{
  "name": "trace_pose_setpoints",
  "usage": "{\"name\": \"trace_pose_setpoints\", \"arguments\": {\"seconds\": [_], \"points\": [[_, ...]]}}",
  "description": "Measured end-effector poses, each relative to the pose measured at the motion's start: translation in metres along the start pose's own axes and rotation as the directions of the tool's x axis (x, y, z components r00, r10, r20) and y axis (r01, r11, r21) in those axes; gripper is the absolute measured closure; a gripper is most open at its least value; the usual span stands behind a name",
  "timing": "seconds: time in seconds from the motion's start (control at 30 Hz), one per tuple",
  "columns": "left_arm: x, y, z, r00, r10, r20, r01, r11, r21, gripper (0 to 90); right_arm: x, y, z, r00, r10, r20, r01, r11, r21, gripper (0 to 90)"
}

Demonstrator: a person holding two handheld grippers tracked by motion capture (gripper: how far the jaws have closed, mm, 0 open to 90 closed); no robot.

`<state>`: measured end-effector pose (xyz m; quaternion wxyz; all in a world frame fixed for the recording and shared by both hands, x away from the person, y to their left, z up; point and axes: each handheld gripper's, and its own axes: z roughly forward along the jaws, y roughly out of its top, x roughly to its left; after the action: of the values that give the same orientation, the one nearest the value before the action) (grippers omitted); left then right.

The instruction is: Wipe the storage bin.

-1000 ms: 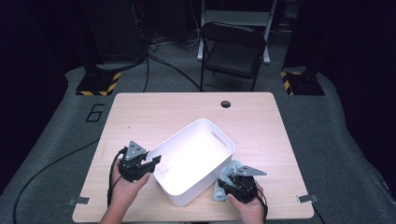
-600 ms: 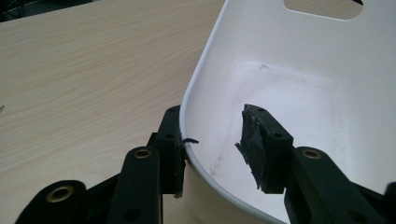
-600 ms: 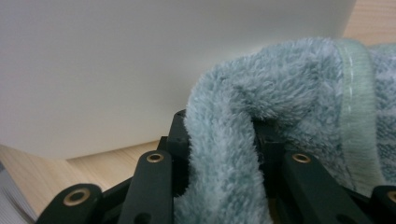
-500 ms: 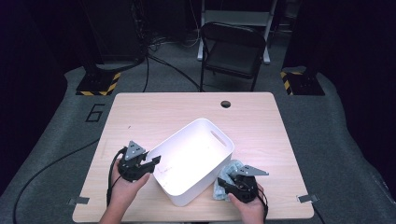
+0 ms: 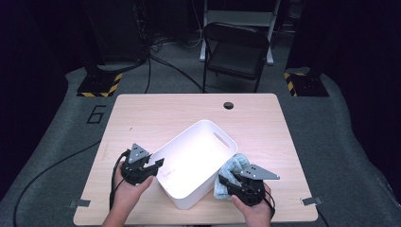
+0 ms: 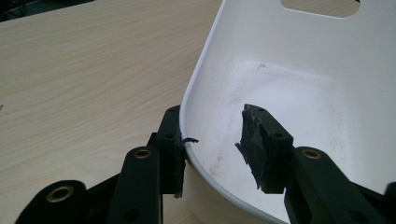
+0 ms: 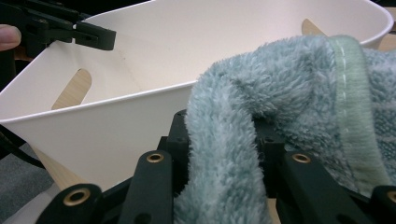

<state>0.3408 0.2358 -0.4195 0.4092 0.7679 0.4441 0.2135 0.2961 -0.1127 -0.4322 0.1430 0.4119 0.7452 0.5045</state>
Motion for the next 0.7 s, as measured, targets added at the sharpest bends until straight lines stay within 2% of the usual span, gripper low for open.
{"name": "trace_pose_setpoints", "arguments": {"seconds": [0.13,0.27,0.53,0.7], "points": [[0.0,0.0,0.0,1.0,0.001,0.004,-0.001,1.0,0.007,60.3,-0.003,-0.002,0.002,0.9999,0.005,-0.012,-0.005,1.0,-0.004,66.8],[-0.001,0.0,0.0,1.0,0.001,0.003,-0.001,1.0,0.005,60.3,-0.005,-0.007,0.007,0.9999,0.007,-0.008,-0.007,1.0,0.02,66.9],[-0.001,0.0,0.0,1.0,0.009,0.002,-0.009,0.9999,0.007,59.8,-0.012,-0.024,0.023,0.9997,0.026,0.0,-0.026,0.995,0.094,66.9],[-0.001,0.0,0.0,1.0,-0.001,-0.001,0.001,1.0,0.007,59.3,-0.021,-0.04,0.038,0.9977,0.067,-0.004,-0.066,0.983,0.169,66.8]]}}
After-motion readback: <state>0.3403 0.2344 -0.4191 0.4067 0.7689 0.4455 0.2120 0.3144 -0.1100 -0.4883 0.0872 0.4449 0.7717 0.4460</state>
